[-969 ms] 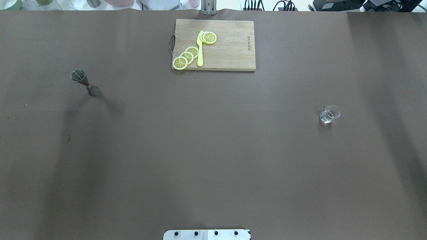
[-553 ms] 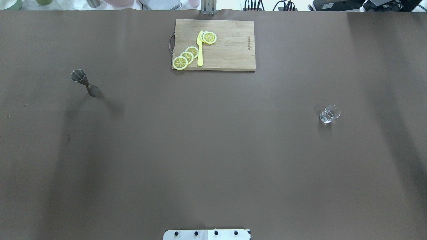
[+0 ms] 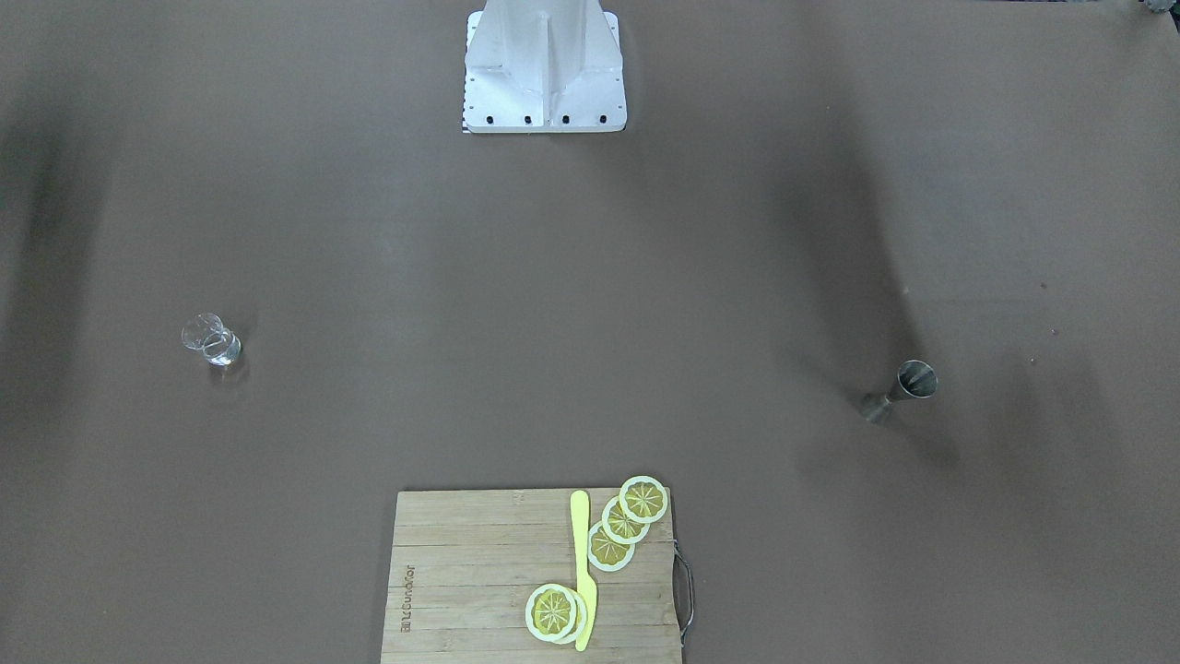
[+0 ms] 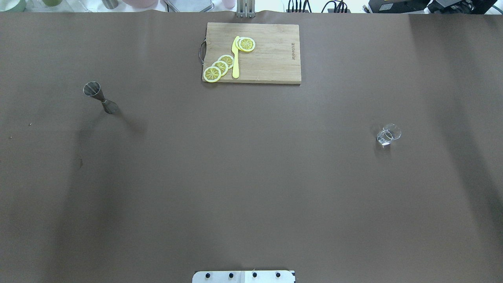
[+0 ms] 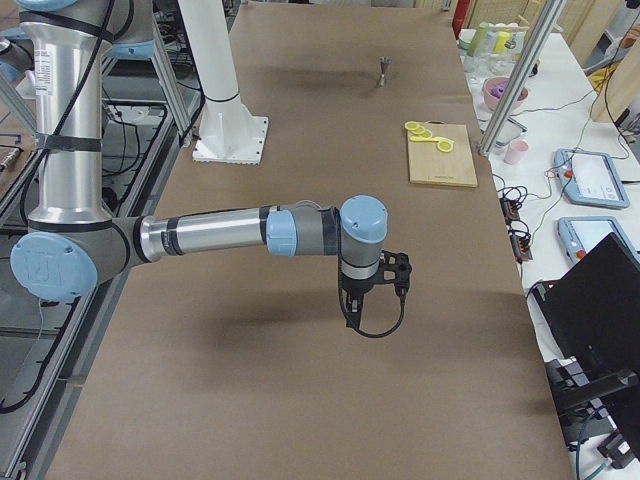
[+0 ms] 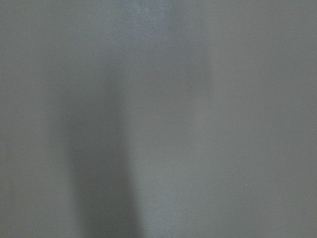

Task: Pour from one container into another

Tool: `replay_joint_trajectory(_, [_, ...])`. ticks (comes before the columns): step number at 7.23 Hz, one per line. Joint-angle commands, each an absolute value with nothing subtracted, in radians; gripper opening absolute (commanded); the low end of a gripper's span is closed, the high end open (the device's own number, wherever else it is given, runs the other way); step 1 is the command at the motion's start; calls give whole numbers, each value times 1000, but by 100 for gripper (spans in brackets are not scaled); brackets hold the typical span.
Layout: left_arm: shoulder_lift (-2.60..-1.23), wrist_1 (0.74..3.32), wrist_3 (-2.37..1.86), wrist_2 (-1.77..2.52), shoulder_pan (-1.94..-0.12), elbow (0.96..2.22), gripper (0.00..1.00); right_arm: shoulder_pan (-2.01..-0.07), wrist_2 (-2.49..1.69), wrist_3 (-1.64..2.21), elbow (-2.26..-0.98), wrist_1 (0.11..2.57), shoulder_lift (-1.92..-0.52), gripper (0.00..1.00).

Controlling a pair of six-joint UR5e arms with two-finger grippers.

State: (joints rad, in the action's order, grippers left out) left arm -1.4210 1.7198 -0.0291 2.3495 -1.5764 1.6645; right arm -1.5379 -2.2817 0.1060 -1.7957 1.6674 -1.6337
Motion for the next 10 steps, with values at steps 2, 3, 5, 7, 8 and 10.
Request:
replay_joint_trajectory(2, [-1420,1718,-29,2350,-1575,1666,98,-1505,-2282,103,-1815,1663,-1634,100])
replay_joint_trajectory(3, [-1420,1720,-29,2353,-1575,1667,98,-1505,-2295,101,-1828,1664,-1635,100])
replay_joint_trajectory(5, [-1425,1720,-28,2364,-1575,1652,98,-1505,-2325,100,-1854,1661,-1654,100])
replay_joint_trajectory(7, [-1451,1721,-26,2356,-1575,1611,98,-1506,-2327,-66,-1870,1661,-1664,100])
replay_joint_trajectory(8, [-1456,1721,-26,2359,-1575,1614,98,-1506,-2336,-148,-1868,1663,-1666,100])
replay_joint_trajectory(10, [-1453,1720,-26,2361,-1575,1626,98,-1508,-2399,-324,-1859,1663,-1666,100])
